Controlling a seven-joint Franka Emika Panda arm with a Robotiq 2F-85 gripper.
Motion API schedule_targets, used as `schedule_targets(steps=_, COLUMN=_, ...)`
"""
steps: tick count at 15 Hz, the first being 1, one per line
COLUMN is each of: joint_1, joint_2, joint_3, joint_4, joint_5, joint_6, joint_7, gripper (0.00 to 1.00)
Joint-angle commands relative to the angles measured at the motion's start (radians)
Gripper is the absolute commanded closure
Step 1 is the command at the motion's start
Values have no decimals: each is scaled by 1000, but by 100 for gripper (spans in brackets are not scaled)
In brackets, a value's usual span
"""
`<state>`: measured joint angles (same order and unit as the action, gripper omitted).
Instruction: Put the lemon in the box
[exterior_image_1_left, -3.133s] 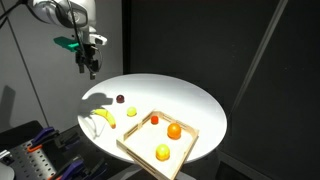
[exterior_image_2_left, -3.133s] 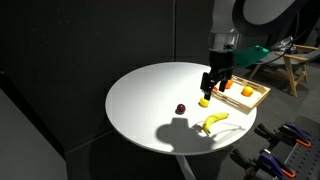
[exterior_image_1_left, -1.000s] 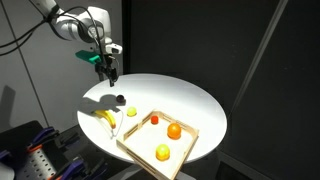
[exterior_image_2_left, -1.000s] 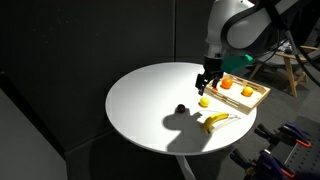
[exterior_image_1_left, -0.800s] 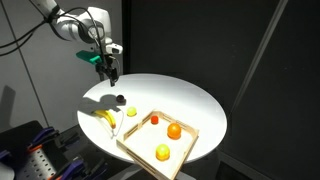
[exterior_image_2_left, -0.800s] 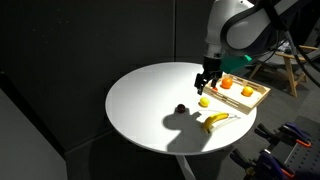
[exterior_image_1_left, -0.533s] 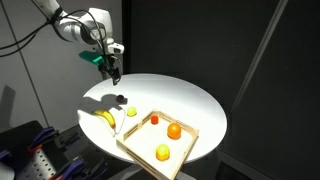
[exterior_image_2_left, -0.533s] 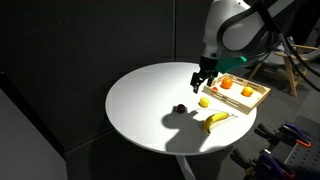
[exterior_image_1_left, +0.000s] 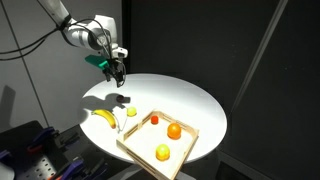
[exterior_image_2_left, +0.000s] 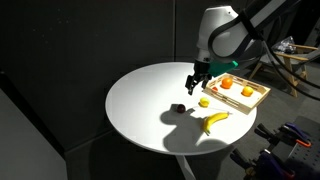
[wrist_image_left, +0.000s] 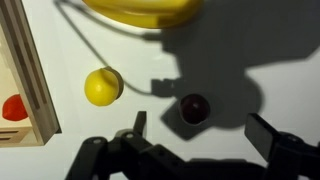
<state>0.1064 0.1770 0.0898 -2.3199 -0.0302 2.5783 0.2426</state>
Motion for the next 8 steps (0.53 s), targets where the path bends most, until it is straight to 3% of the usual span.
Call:
schedule_targets(steps=1, joint_1=12, joint_2=63, joint_3=-18, joint_4=46, joint_5=-15, joint_6=24, joint_7=12, gripper=0)
schedule_targets(steps=8, joint_1=26, joint_2=156, joint_3=-37, joint_4=82, joint_5=-13, joint_6=74, joint_7=5, gripper=0)
